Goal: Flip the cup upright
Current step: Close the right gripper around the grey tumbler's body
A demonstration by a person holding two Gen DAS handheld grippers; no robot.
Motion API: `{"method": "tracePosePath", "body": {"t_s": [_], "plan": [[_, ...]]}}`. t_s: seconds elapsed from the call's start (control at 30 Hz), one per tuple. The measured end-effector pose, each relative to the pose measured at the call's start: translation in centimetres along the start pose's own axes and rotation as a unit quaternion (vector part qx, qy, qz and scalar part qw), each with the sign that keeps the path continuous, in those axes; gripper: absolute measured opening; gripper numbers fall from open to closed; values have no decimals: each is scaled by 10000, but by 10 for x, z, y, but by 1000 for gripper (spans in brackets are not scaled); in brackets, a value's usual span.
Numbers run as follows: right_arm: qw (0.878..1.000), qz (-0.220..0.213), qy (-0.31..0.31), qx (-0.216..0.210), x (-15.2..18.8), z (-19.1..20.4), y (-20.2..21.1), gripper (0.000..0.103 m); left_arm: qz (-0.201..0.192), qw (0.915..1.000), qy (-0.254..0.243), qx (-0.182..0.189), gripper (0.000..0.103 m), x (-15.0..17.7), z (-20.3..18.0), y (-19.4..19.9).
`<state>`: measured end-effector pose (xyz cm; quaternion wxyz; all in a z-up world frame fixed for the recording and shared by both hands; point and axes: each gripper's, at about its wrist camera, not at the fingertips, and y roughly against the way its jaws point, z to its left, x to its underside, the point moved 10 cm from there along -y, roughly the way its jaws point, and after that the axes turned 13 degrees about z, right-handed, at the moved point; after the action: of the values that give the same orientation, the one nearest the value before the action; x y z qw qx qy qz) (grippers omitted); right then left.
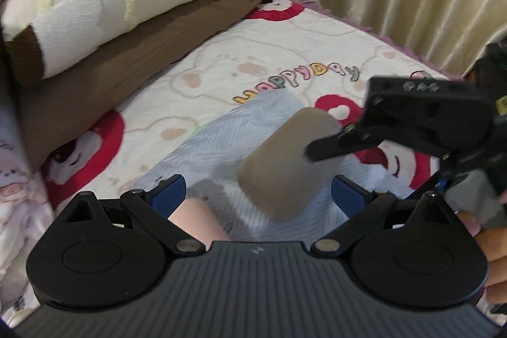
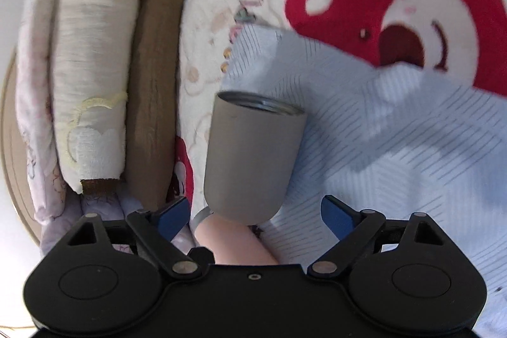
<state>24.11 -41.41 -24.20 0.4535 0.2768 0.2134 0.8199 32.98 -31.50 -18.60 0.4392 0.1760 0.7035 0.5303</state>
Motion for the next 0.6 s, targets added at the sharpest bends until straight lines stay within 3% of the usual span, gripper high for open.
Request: {"method": "tracePosePath", "body": {"t_s": [0.13, 0.23, 0.43, 0.6], "plan": [[9998, 124, 106, -83, 2, -2, -11, 92, 106, 9999, 1, 114, 99, -5, -4, -13], [9993, 188, 62, -321, 0, 0, -14, 92, 152, 9991, -319, 231, 99, -8, -13, -20], [9995, -38, 247, -175, -15, 3, -8, 92, 135, 9952, -951, 163, 98, -18, -32, -27], [9993, 90, 117, -329, -32, -3, -4, 93, 288, 9915, -1216, 351, 98, -22, -45, -36]]}}
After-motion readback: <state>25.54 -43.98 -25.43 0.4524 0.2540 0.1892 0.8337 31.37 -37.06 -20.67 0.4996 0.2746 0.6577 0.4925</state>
